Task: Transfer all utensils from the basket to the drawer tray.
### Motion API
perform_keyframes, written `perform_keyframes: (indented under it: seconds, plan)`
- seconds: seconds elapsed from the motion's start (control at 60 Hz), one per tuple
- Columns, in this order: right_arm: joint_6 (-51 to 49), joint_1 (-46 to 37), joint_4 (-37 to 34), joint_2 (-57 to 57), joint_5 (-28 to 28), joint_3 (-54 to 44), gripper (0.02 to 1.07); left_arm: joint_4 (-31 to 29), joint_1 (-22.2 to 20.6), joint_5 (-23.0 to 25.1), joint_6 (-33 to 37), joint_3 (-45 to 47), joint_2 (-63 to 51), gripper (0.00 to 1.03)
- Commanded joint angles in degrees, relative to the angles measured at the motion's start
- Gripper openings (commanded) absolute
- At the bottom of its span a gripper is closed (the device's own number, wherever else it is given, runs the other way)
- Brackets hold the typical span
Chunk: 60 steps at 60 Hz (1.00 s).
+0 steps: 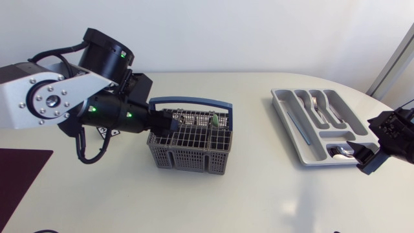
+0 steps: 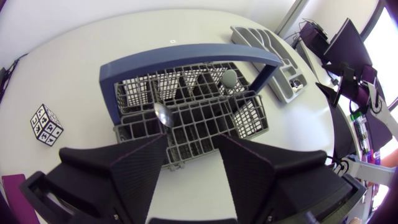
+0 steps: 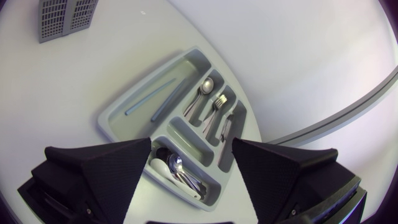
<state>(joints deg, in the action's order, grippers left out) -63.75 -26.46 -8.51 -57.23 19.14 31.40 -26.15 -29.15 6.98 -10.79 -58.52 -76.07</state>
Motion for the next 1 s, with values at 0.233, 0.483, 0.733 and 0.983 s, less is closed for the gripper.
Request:
perform_keyframes:
  seconds: [0.233,0.483,0.733,0.983]
  plan:
    - [11.1,19.3,-8.3,10.7,-10.8,-1.8,0.96,0.9,3.7,0.1,-3.9,-2.5,-6.7,0.5]
    - [18.4,36.8,-9.6,11.9,-22.4,-1.8,0.96,4.6,4.7,1.5,-7.0,-4.1,-9.9,0.42]
    - [20.3,41.0,-9.2,10.6,-24.6,-1.7,0.96,6.6,4.2,2.3,-8.4,-5.6,-12.9,0.33]
    - [20.3,41.0,-8.4,10.1,-24.6,-2.4,0.96,6.9,4.1,4.2,-8.6,-5.2,-13.0,0.1]
